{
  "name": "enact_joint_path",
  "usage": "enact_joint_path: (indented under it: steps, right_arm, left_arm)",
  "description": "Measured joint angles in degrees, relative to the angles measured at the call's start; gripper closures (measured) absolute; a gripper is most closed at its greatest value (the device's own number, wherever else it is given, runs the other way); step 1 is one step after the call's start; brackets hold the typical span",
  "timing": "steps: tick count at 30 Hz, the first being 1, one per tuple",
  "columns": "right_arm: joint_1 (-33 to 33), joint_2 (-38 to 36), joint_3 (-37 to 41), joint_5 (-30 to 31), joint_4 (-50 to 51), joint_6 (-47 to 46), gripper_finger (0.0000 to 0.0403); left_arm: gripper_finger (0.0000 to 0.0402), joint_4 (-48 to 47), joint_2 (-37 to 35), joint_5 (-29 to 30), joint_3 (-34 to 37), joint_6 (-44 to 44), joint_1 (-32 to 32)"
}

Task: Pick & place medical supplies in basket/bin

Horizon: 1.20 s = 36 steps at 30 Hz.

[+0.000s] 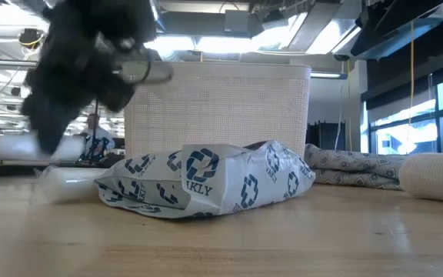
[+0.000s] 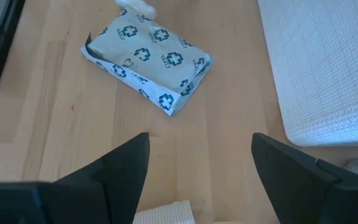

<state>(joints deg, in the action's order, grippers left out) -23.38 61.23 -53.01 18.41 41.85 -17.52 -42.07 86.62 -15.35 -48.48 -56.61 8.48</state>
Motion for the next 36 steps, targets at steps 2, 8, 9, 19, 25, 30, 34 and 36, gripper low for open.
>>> enact_joint_path:
  steps: [2,8,9,19,25,30,34,36]
  right_arm:
    - [0.0,0.0,0.0,0.0,0.0,-0.1,0.012]
    - [0.0,0.0,0.0,0.0,0.0,0.0,0.012]
    - [0.0,0.0,0.0,0.0,0.0,0.0,0.012]
    - [0.0,0.0,0.0,0.0,0.0,0.1,0.012]
    - [0.0,0.1,0.0,0.0,-0.1,1.5,0.012]
    - [0.0,0.1,0.0,0.0,0.0,1.5,0.012]
    - [0.0,0.1,0.0,0.0,0.0,1.5,0.012]
    - [0.0,0.1,0.0,0.0,0.0,1.5,0.012]
  left_arm:
    - [0.0363,0.1,-1.6,0.1,-2.8,4.0,-0.4]
    - [0.0329,5.2,-6.0,7.0,-13.4,15.6,-3.3]
    - [0.0326,6.5,-6.4,9.6,-15.2,17.6,-4.0]
    - [0.0346,11.4,-5.5,15.1,-33.8,27.4,-20.1]
    - [0.0347,11.0,0.1,9.8,-40.0,30.4,-29.0]
    - [0.0347,10.8,8.4,9.8,-43.1,33.8,-31.5]
    - [0.0347,10.5,16.1,9.7,-46.6,37.0,-32.4]
    - [0.0347,10.2,20.1,9.7,-48.5,39.4,-32.8]
